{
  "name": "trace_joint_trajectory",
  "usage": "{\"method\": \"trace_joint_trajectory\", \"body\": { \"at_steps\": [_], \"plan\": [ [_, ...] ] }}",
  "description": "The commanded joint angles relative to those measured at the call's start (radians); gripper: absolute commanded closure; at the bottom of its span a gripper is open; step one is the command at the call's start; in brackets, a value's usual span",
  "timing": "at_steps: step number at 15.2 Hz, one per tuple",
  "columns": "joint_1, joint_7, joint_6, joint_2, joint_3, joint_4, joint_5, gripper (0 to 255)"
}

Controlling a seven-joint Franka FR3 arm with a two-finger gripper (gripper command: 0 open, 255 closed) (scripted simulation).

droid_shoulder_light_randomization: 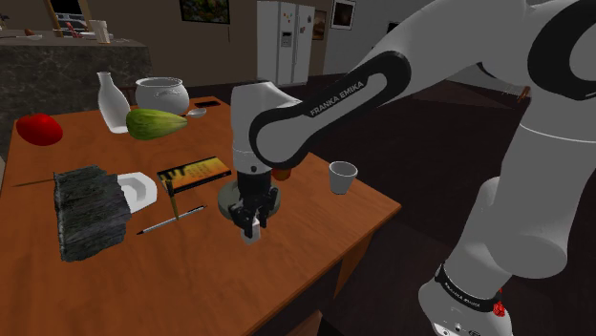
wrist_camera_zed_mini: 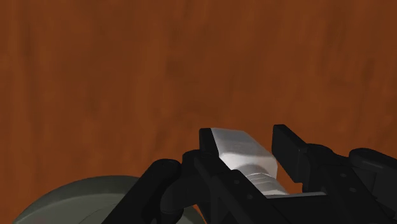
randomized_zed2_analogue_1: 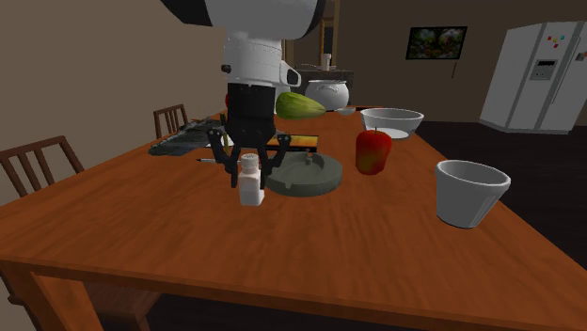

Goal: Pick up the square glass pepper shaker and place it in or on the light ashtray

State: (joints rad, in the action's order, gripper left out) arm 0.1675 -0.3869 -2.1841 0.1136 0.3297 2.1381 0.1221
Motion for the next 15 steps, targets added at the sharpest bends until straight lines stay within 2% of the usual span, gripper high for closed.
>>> {"method": "trace_joint_trajectory", "body": {
  "at_steps": [1, 15],
  "plan": [
    [-0.001, 0.0, 0.02, -0.01, 0.0, -0.01, 0.002, 255],
    [-0.008, -0.004, 0.201, -0.093, -0.002, -0.111, 0.019, 255]
  ]
}}
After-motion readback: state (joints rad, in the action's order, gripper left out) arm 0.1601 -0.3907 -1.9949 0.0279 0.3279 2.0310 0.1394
